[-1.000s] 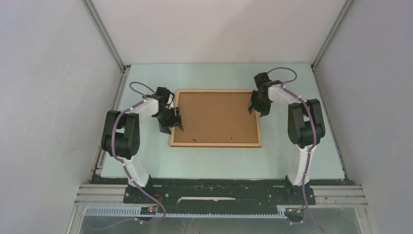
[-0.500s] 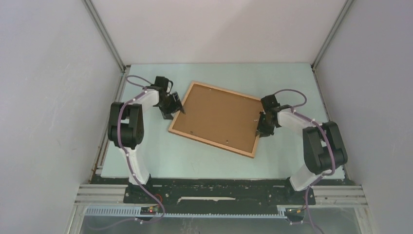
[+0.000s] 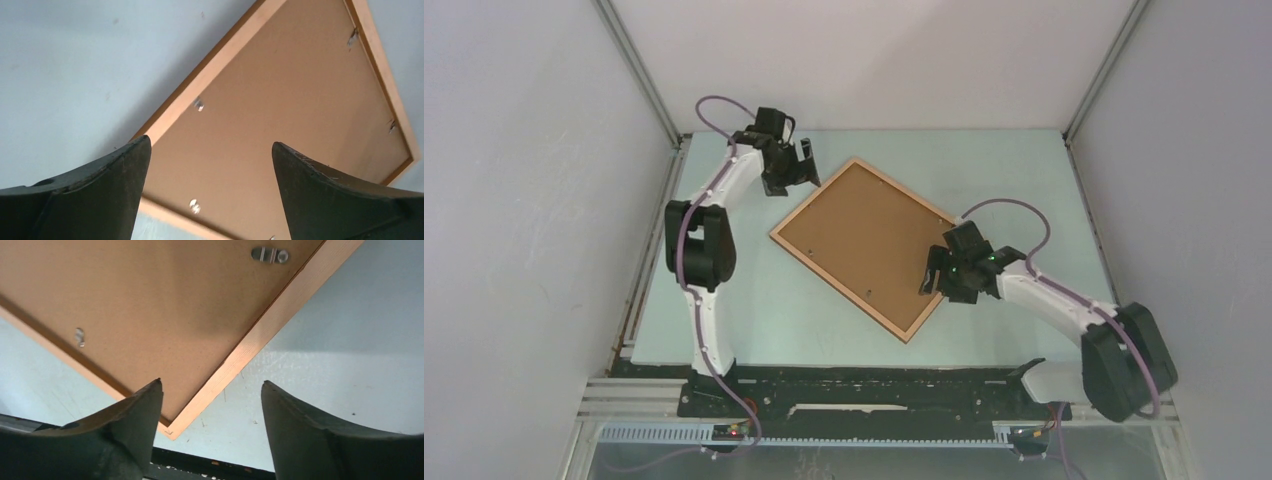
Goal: Put the photo into the frame
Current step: Adjust the photo frame at the center of the board.
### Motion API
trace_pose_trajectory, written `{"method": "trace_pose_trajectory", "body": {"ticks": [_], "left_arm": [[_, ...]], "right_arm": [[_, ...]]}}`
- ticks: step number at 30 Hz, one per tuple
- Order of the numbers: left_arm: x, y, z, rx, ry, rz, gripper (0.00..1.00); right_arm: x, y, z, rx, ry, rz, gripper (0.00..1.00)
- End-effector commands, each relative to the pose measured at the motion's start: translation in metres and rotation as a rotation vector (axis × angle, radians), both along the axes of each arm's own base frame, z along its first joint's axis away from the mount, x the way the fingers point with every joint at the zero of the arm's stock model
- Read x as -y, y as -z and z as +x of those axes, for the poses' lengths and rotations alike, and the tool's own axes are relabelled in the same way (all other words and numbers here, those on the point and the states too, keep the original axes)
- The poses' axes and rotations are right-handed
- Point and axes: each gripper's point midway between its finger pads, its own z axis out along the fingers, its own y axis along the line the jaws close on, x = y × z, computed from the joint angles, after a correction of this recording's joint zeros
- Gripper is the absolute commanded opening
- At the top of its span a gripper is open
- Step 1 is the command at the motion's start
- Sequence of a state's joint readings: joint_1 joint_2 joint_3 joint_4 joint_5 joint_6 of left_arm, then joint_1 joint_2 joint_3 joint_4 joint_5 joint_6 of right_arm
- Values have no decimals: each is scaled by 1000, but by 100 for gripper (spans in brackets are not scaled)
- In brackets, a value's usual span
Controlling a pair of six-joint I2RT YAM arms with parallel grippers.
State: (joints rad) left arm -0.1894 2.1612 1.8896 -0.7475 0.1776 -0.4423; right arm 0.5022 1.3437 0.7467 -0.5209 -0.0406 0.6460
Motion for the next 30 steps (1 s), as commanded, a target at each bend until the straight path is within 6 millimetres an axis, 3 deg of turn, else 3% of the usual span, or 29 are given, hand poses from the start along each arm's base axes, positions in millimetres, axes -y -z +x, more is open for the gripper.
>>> {"method": "trace_pose_trajectory", "body": {"ticks": [1,3,7,9,10,11,15,19,23,25,30], "left_arm": [[-49,-83,-43,114,-24,227,97],[-60,-94,-71,126,-56,248,98],[-61,-78,-126,114,-156,149,95],[-40,-61,-149,165,-173,-30,93],[-30,-40,-165,154,-185,-121,93],[-22,-35,-168,189,-200,-195,92],[-18,-3,-197,131,-233,-242,93],[-15,7,-209,128,-236,-256,95],[-7,15,-211,129,-290,-285,94],[2,15,-209,146,-309,-322,93],[12,21,-202,138,-303,-296,93]], "right_arm": [[12,-34,14,181,-27,-36,83],[18,-47,22,237,-19,-36,88],[27,-73,58,324,27,11,94],[25,-93,89,367,56,70,94],[26,-98,104,388,75,79,94],[28,-103,121,409,101,77,94],[24,-100,184,433,206,99,91],[12,-100,245,438,228,151,91],[5,-73,291,316,143,89,88],[10,-63,300,284,83,14,89],[10,-30,303,185,-6,78,89]]}}
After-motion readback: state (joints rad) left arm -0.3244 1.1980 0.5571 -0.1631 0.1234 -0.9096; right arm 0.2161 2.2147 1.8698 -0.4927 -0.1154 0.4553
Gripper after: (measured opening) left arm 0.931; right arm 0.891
